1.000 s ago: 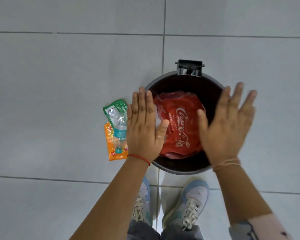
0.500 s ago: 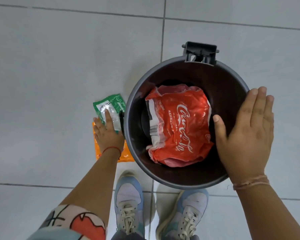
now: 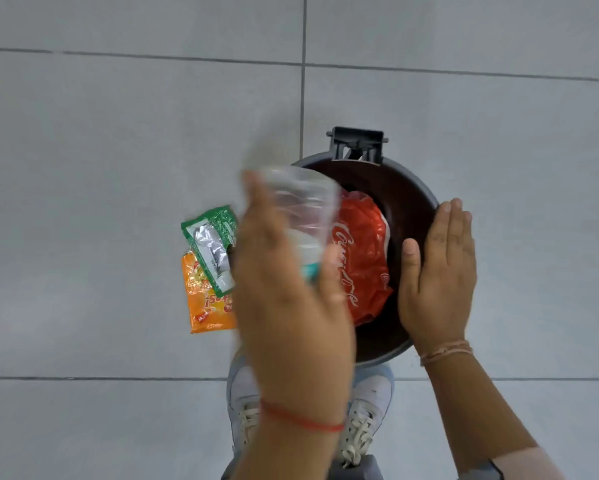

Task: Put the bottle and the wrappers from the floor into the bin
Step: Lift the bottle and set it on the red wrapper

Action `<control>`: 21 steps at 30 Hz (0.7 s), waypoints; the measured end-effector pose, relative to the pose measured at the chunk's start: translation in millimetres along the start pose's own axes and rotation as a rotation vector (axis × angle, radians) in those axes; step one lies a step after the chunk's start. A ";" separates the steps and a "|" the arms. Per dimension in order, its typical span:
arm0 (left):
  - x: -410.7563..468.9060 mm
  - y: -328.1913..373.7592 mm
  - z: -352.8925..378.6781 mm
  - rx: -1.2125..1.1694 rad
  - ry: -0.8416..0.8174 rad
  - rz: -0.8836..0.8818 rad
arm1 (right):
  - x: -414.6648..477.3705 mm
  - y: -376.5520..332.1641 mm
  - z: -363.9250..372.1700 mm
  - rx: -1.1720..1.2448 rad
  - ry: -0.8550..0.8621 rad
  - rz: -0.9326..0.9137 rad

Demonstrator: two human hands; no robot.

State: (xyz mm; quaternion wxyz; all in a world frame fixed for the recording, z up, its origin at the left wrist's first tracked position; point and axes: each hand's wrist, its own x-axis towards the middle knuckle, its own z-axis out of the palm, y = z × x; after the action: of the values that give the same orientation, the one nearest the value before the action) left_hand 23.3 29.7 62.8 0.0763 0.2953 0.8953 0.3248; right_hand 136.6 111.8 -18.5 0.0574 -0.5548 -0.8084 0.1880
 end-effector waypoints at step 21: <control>25.7 -179.5 37.0 0.314 -0.167 -0.295 | 0.3 4.1 3.7 0.028 0.030 -0.027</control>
State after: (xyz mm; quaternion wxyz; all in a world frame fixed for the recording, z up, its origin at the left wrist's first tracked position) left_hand -71.4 -45.9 -77.0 0.1502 0.1953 0.9588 0.1413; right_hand 138.9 112.5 -23.4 0.0797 -0.5457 -0.8122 0.1901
